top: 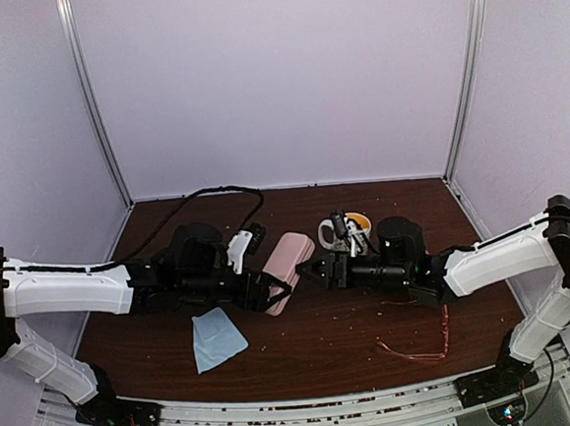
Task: Organize the sunglasses
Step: Pass from the left arm to the right
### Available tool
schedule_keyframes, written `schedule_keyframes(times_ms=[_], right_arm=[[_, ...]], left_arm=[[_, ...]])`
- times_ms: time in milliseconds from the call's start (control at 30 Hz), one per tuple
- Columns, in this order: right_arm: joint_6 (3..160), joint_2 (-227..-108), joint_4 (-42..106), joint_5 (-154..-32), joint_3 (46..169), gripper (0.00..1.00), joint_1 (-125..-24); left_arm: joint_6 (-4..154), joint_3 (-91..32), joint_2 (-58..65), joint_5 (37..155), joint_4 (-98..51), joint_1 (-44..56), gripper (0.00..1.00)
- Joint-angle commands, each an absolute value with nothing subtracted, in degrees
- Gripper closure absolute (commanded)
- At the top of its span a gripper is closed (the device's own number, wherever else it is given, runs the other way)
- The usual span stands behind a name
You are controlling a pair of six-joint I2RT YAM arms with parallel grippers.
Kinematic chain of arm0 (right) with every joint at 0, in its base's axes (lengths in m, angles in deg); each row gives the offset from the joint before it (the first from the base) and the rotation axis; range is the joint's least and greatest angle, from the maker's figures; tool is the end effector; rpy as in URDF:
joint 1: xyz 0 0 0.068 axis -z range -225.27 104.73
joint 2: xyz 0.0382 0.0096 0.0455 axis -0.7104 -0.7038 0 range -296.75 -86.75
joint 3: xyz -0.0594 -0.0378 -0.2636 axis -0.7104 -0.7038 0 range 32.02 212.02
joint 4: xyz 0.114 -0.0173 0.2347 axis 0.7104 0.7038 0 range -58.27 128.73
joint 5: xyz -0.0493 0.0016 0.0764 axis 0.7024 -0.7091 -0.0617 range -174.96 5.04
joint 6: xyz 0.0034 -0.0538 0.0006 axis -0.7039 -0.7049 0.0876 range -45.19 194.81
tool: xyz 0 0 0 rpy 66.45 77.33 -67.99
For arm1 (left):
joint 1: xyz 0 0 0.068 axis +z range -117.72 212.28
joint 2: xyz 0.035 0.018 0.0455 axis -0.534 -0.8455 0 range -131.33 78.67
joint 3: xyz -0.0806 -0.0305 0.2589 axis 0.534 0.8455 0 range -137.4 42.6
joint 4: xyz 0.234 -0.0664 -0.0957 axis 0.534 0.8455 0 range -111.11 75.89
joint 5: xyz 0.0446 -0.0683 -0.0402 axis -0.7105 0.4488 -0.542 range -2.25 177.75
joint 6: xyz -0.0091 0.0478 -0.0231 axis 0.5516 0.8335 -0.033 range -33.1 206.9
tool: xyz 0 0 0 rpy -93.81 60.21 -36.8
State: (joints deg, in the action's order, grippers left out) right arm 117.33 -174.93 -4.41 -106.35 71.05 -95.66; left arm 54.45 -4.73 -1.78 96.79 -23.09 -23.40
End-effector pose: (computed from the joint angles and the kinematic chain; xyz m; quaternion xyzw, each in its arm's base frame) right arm 0.1951 0.2561 0.2071 -0.1680 0.7593 0.5434 0.3161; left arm 0.1688 -0.2572 0.2340 0.2128 0.8427 -0.3899 0.3043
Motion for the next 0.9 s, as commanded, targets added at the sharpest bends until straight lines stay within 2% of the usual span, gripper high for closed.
schedule_keyframes(times_ms=[0,233,867], right_arm=[[118.99,-176.19,-3.76,-103.46,72.16,0.33,-95.39],[119.54,-176.72,-3.56,-102.08,71.22,0.40,-94.71],[123.78,-179.86,-2.99,-101.69,71.50,0.45,-94.60]], left_arm=[[55.25,-4.07,0.41,100.75,-31.87,-23.89,0.79],[54.85,-2.61,2.14,101.42,-34.31,-23.86,0.79],[56.50,-1.11,1.04,105.06,-40.79,-24.24,0.76]])
